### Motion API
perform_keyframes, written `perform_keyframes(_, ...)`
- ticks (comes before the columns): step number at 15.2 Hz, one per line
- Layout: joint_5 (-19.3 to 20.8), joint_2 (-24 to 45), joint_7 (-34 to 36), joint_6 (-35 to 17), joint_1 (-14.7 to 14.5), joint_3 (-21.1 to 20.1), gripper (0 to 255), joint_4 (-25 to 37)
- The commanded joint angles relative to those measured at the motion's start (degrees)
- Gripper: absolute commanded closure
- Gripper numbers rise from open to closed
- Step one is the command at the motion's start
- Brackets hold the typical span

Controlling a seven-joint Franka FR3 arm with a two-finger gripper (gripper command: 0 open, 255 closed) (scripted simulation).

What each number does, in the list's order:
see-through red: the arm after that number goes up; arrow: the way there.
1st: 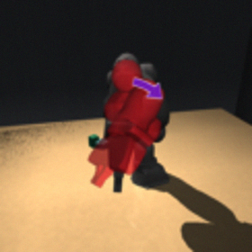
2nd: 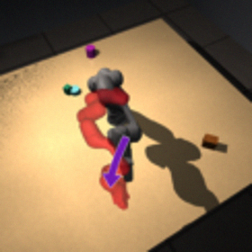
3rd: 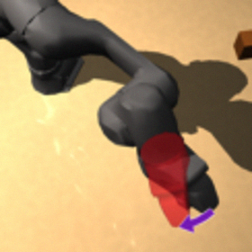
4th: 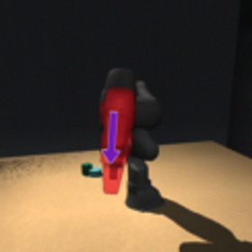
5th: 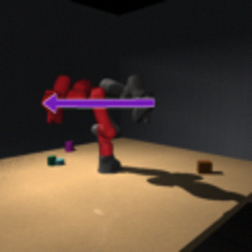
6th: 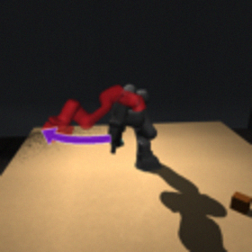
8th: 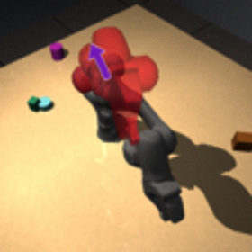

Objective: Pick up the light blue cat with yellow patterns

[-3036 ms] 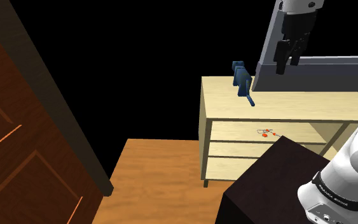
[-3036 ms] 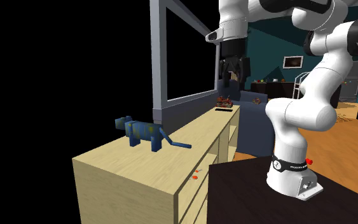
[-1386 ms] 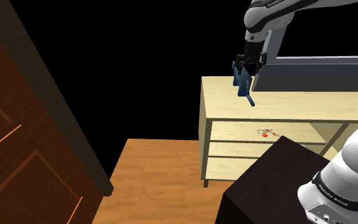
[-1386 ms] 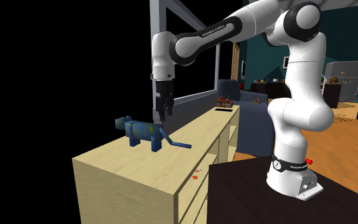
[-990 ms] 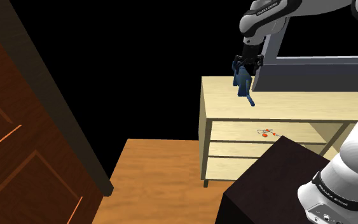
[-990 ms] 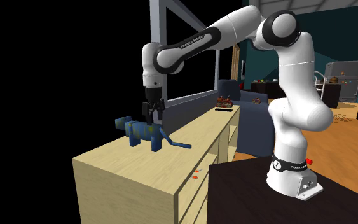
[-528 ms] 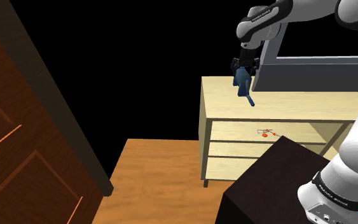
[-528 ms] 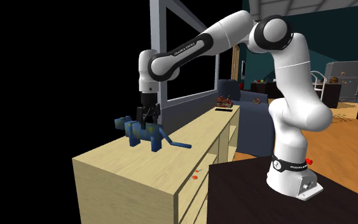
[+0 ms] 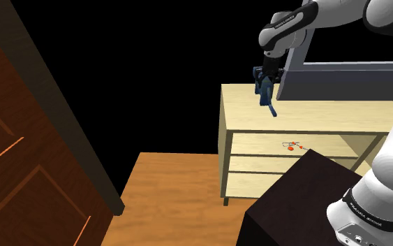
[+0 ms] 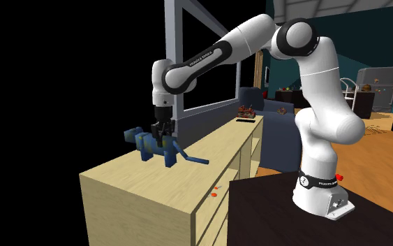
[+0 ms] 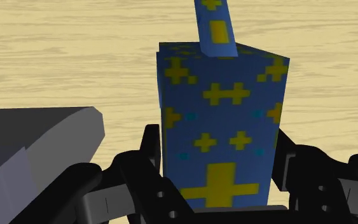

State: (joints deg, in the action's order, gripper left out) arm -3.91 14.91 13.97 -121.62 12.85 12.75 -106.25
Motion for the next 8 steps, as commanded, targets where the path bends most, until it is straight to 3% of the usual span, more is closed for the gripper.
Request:
perform_keyframes(1, -0.06, 0.15, -0.09, 0.52, 0.72, 0.77, 255, -0.39)
perform_keyframes(8, 0.12, -0.18, 0.27, 0.88, 0.57, 0.65, 255, -0.35)
